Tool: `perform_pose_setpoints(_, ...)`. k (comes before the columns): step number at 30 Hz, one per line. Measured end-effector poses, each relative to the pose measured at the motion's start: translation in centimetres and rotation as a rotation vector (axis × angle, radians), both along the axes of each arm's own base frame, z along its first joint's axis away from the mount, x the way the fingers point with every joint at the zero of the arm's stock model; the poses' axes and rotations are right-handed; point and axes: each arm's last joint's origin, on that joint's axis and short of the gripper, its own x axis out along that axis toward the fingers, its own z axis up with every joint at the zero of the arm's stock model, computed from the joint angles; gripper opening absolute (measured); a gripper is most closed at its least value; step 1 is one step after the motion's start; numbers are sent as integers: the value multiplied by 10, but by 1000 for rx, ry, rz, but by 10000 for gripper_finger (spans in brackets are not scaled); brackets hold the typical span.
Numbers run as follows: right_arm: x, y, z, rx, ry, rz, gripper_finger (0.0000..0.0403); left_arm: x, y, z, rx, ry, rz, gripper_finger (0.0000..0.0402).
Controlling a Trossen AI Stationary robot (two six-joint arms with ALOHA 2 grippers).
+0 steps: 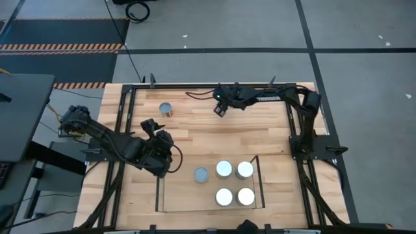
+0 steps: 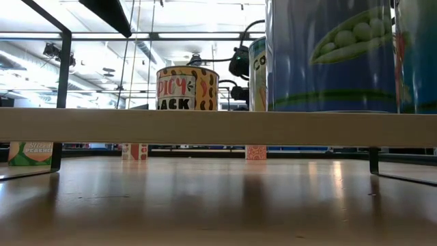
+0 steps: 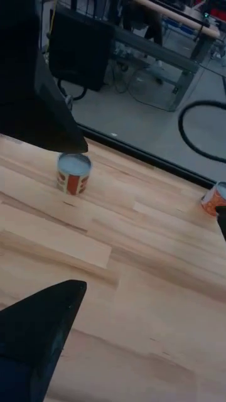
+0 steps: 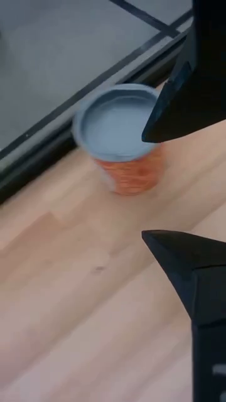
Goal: Pick and place cans onto a shelf
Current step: Put the canned spaghetti sauces on the shelf
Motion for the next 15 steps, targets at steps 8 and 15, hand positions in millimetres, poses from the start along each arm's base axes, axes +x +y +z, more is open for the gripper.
perform_pose_setpoints(8, 15, -17, -2, 57, -3, -132, 238, -2, -2, 0, -2, -2, -1, 352)
perform_pose_setpoints(15, 10, -27, -11, 119, -15, -209, 183, -4, -1, 0, 19, 19, -1, 352)
